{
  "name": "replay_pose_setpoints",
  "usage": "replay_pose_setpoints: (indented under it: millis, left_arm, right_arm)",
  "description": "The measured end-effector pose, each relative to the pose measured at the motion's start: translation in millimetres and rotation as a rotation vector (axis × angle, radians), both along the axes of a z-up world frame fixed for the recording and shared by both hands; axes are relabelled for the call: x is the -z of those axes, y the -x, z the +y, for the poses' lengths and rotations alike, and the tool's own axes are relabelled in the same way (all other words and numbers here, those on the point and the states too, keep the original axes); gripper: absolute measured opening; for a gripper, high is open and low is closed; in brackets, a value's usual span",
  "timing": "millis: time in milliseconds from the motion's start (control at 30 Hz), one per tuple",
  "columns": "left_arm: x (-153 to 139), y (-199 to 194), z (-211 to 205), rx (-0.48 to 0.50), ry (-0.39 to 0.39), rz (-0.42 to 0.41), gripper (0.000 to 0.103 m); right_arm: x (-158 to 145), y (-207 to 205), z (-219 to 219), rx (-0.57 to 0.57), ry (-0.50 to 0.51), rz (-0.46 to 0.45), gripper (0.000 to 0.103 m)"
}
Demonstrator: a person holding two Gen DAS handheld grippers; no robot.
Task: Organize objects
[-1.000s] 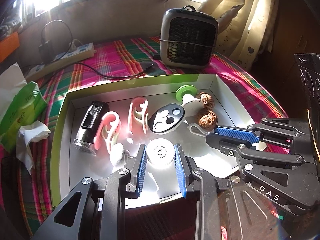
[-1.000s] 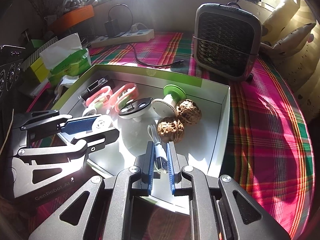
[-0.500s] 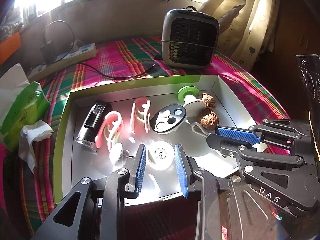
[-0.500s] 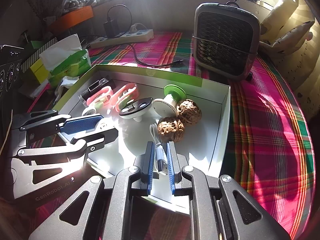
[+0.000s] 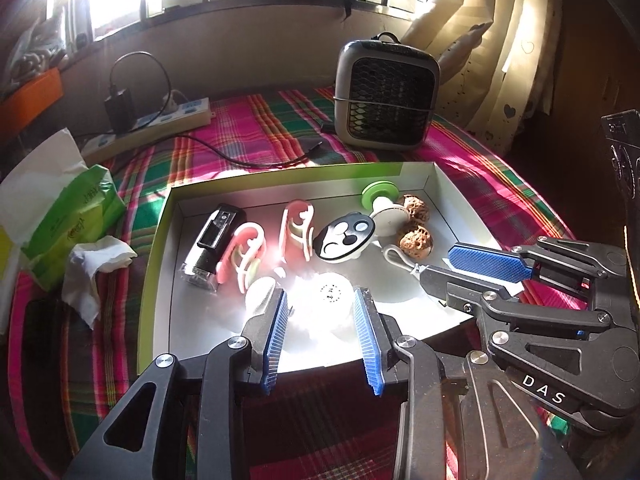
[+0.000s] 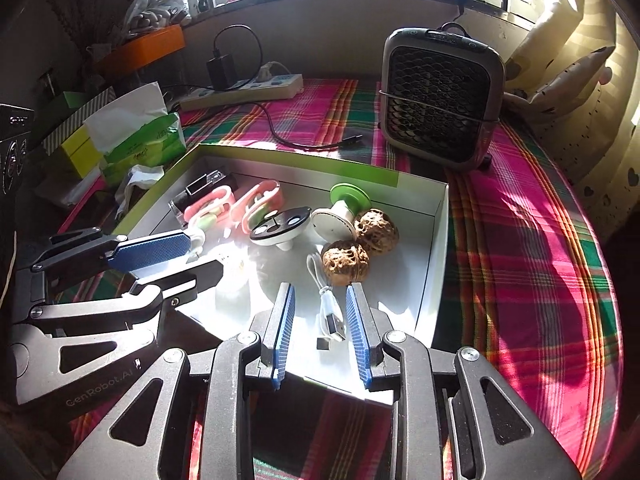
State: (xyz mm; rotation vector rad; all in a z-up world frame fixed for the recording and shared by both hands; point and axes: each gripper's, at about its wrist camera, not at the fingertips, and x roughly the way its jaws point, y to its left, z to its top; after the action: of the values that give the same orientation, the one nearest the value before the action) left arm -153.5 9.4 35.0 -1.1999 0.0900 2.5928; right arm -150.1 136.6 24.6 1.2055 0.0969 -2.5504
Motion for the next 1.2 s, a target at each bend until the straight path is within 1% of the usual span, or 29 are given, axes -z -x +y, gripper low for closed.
replay_pose_setpoints:
  millis: [33,100,367,467,533,600,667,733,800,867,933,1000,1033,1200]
  left_arm:
    - [-1,-2,-1,-0.006,0.0,0.002,0.032]
    - [-3,-6,-2,-0.012,-0.001,0.005,0.032]
    - [-11,-23,-11,-0.05,-0.007,0.023,0.032]
    - [-12,-31,-12,-0.061,0.009,0.039,0.032]
    - [-12,-36,-14,-0.067,0.005,0.035,0.032]
    - [-13,-41,-15,-0.079,0.019,0.047,0.032]
    - [-13,-46,-16,-0.088,0.016,0.046,0.032]
    - [-11,-50,-18,-0.104,0.018,0.044,0.032]
    - [-10,-55,-17,-0.12,0.052,0.064,0.032]
    - [-6,-59,-19,-0.125,0.052,0.052,0.032]
    - [-2,-62,-19,-0.132,0.055,0.044,0.032]
    - [1,-66,-18,-0.15,0.083,0.053,0.032]
    - [2,-68,-17,-0.15,0.092,0.056,0.032]
    - [11,-72,-18,-0.158,0.093,0.022,0.032]
  right_arm:
    - [-1,-2,0,0.005,0.001,0.004,0.029]
    - [-3,-6,0,0.016,0.008,0.011,0.036]
    - [-11,-23,-4,0.042,0.004,0.042,0.037]
    - [-14,-31,-5,0.053,0.009,0.057,0.038]
    - [-16,-36,-5,0.064,0.017,0.066,0.045]
    - [-17,-41,-6,0.075,0.011,0.076,0.047]
    - [-17,-47,-8,0.081,-0.01,0.087,0.047]
    - [-16,-51,-8,0.088,-0.013,0.084,0.047]
    - [-15,-56,-9,0.097,-0.014,0.076,0.047]
    - [-14,-61,-9,0.1,-0.024,0.079,0.047]
    - [-11,-64,-9,0.108,-0.028,0.072,0.05]
    - [-8,-67,-8,0.114,-0.028,0.067,0.054]
    - [-7,-69,-7,0.117,-0.027,0.06,0.054]
    - [3,-74,-4,0.137,-0.038,0.04,0.055]
